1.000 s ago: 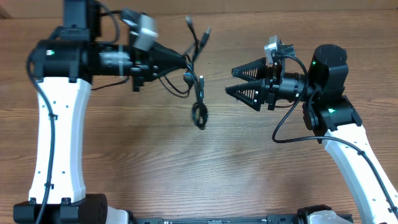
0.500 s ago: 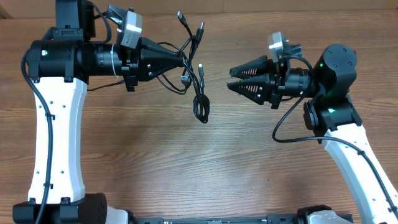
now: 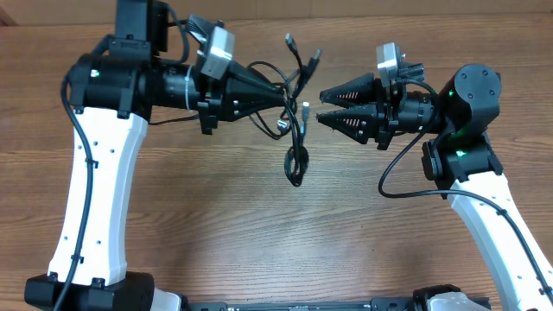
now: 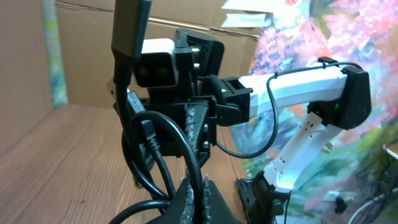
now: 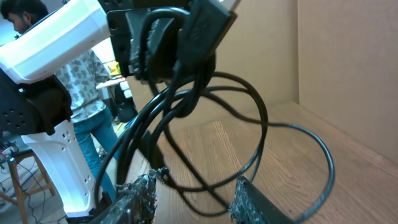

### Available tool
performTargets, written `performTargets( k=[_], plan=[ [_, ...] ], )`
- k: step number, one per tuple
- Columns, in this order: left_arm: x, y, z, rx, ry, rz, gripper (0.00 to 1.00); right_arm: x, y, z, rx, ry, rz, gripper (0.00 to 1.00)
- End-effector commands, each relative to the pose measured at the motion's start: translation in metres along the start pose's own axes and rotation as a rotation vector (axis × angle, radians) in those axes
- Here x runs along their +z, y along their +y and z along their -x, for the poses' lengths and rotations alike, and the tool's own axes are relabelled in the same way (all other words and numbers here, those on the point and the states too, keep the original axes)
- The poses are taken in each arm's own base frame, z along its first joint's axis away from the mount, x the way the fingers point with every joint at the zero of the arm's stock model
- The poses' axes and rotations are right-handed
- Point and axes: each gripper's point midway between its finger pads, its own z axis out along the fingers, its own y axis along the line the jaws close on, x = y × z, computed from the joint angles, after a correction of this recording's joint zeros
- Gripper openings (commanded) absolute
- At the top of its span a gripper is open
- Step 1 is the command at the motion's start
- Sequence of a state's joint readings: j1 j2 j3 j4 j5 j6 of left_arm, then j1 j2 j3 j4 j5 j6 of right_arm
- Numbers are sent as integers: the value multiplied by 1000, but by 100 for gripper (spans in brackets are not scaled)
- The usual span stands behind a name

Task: Untangle cables
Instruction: 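Close the right gripper on the hanging cables beside the left gripper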

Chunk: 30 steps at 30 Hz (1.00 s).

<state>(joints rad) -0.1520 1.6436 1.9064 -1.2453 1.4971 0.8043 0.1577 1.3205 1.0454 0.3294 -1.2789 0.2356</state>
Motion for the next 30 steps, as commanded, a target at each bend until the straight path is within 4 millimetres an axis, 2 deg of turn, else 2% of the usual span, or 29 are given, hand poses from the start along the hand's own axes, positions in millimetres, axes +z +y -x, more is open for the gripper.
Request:
performTargets(
  k=[1,2,7,18,30],
  plan=[
    [11,-18,12,118,-24,-63,4,0,3,9,-29,-7,9,41],
    [14,-18,11,116,-23,-72,4,0,4,10,-36,-9,10,43],
    [19,-14,7,96,-21,-89,4,0,6,15,-77,-20,14,43],
    [23,-14,5,89,-20,-105,4,-1,14,31,-75,-56,33,36],
    [40,-23,1,104,5,-145,4,-1,14,31,-75,-56,33,15]
  ],
)
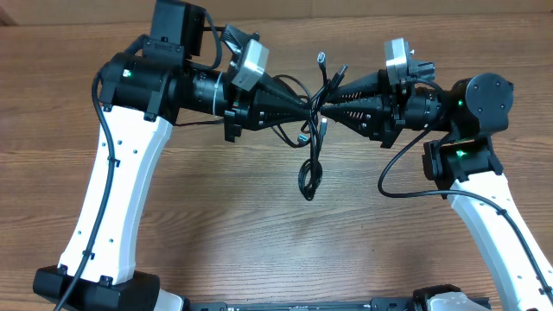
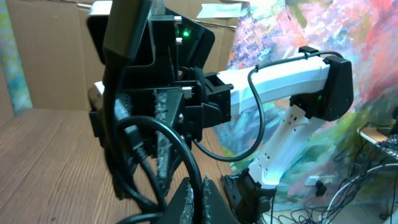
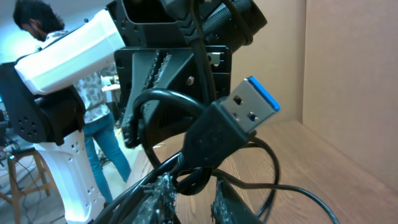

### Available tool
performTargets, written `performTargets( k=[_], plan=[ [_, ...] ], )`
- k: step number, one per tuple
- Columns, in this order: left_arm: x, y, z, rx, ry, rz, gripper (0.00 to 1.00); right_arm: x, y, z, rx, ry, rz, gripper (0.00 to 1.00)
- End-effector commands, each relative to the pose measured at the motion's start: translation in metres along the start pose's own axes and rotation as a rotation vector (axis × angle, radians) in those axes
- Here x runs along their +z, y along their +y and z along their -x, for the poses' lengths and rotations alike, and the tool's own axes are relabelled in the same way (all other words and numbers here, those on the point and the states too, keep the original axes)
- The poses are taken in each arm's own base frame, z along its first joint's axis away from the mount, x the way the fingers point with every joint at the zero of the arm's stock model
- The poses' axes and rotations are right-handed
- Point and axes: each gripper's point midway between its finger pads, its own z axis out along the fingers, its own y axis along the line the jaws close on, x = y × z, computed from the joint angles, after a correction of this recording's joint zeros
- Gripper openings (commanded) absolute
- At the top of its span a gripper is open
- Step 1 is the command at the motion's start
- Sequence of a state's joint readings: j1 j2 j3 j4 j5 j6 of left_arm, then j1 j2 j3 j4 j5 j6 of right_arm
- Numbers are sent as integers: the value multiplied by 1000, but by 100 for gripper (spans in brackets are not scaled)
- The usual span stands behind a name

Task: Untangle cables
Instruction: 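Close the right gripper on the hanging cables beside the left gripper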

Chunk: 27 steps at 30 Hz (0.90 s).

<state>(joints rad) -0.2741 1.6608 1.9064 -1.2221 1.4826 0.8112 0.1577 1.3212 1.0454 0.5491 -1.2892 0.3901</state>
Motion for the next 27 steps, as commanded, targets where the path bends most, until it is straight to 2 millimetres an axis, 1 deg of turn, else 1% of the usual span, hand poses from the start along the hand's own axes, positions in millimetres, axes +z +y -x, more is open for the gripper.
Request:
performTargets(
  k=[1,3,9,11,14,15,17,19,20,25,27],
  plan=[
    [5,-7,8,85,-21,-35,4,0,2,8,-18,-6,2,14],
    [6,-8,8,84,-20,-38,4,0,2,8,-18,-6,2,11],
    [6,-5,5,85,-4,-25,4,0,2,8,-18,-6,2,13],
    [6,-6,5,85,-7,-28,5,0,2,8,-18,-6,2,16],
    [6,-10,10,85,-36,-54,4,0,1,8,-19,-8,-1,17],
    [6,-12,12,86,-46,-63,4,0,1,9,-19,-8,-1,20],
    [6,-12,12,88,-46,-63,5,0,1,9,-19,-8,-1,22],
    [6,-14,14,87,-60,-76,4,0,1,9,-19,-8,-1,28],
    [5,-16,16,87,-71,-86,4,0,1,9,-22,-8,-1,29],
    [5,-16,16,87,-71,-86,4,0,1,8,-22,-8,-1,29],
    [5,-16,16,86,-70,-85,4,0,2,8,-22,-8,0,34]
  ],
)
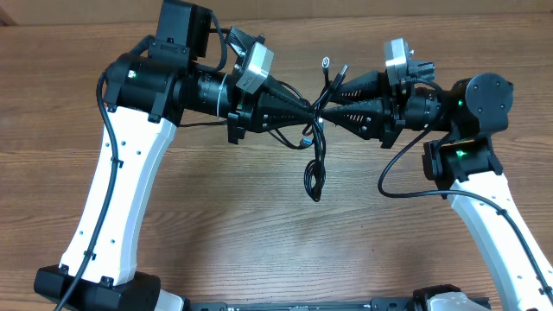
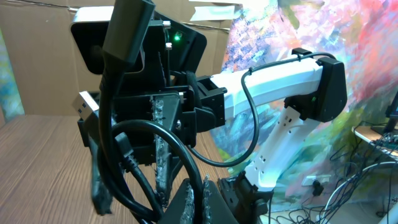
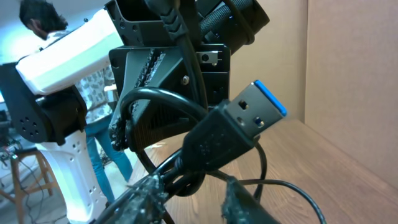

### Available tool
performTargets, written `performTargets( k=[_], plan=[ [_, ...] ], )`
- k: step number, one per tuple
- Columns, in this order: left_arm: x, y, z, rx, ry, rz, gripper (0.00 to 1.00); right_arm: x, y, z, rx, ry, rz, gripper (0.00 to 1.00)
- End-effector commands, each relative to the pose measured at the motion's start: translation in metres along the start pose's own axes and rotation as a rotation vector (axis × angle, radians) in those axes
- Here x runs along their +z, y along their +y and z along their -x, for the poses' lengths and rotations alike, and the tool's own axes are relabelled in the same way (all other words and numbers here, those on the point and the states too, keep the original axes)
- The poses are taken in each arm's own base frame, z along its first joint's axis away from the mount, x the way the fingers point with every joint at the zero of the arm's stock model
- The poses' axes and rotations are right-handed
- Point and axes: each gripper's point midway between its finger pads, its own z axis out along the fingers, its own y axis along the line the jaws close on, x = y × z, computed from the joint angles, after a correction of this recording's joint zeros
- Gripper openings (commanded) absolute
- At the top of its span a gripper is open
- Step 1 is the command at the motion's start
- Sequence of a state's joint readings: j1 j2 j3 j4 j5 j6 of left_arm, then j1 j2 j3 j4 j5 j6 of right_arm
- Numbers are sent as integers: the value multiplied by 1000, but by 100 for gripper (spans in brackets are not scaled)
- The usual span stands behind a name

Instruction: Untangle cables

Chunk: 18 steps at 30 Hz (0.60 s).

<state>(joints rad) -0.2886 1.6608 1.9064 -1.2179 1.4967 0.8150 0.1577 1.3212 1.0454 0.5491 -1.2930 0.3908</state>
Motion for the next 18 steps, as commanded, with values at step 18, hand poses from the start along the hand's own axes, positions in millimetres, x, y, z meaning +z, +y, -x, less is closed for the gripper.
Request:
performTargets(
  k=[18],
  plan=[
    [1,-12,14,9,-60,-64,4,0,-7,7,-223,-13,-31,57]
  ],
)
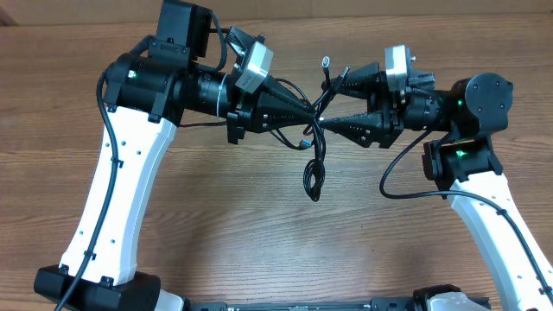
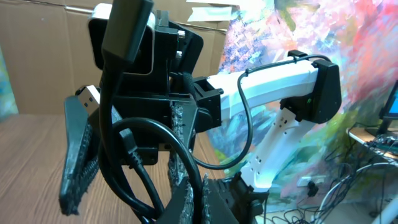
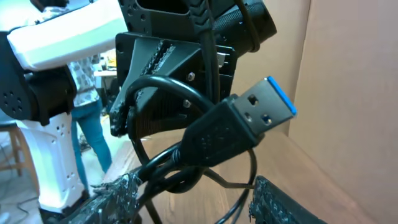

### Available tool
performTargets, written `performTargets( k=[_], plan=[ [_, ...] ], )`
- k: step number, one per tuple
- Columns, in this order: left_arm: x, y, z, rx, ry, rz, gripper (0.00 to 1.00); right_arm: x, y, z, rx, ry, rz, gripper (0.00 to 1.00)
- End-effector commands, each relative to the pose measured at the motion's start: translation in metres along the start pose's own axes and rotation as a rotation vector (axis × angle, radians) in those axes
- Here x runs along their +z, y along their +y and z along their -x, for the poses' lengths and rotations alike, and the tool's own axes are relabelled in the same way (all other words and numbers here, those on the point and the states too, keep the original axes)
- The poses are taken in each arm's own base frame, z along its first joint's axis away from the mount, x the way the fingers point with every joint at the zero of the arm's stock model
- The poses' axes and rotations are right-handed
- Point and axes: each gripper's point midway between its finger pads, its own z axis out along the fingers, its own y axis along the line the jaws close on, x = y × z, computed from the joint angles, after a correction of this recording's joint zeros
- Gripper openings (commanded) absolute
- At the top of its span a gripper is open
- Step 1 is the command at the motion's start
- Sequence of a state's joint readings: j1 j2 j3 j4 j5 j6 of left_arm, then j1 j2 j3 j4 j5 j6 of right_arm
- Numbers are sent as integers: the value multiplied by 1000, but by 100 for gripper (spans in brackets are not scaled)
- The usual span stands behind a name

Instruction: Untangle cables

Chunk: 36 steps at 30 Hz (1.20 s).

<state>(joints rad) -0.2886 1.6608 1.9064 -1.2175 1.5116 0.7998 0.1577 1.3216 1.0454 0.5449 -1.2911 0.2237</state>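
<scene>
A tangle of black cables (image 1: 313,173) hangs above the wooden table (image 1: 216,233), its plugs (image 1: 326,61) sticking up. My left gripper (image 1: 314,117) is shut on a strand near the top of the tangle, and the same pinch shows low in the left wrist view (image 2: 194,198). My right gripper (image 1: 335,104) faces it tip to tip, open wide, its fingers either side of the strands. In the right wrist view its fingertips (image 3: 115,190) stand far apart, with a blue-tongued USB plug (image 3: 249,118) and looped cable between and above them.
Both arms meet over the back middle of the table. Cardboard walls (image 3: 354,81) stand behind the table. The white left arm (image 1: 112,173) and the white right arm (image 1: 492,216) rise from the front edge.
My right gripper's jaws have spread from slightly apart to wide open around the cables. The left gripper and the hanging tangle stayed where they were.
First my left gripper held the tangle left of centre while the right stood open a little way off. Then both tips met at the tangle, the right nearly shut on strands. The right's jaws then parted slightly, and now stand wide.
</scene>
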Motion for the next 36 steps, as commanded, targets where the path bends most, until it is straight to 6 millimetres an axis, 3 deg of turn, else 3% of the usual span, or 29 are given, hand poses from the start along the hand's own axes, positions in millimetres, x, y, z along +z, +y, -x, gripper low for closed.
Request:
performTargets(
  k=[1,6,12,22,26,29,36],
  plan=[
    [1,-10,12,24,-49,-54,4,0,-10,7,-60,-14,-42,56],
    [2,-10,12,20,-49,-55,4,-2,-30,5,39,-29,-151,52],
    [2,-10,12,22,-48,-55,4,-2,-31,4,183,-38,-155,47],
    [4,-9,10,23,-33,-49,4,0,-11,23,232,-70,-58,47],
    [6,-4,4,24,3,-20,4,1,-2,20,230,-44,-8,46],
    [6,-4,4,24,2,-21,4,1,1,19,230,-35,7,39],
    [6,-3,5,38,3,-20,4,1,1,19,230,-35,7,7]
  ],
)
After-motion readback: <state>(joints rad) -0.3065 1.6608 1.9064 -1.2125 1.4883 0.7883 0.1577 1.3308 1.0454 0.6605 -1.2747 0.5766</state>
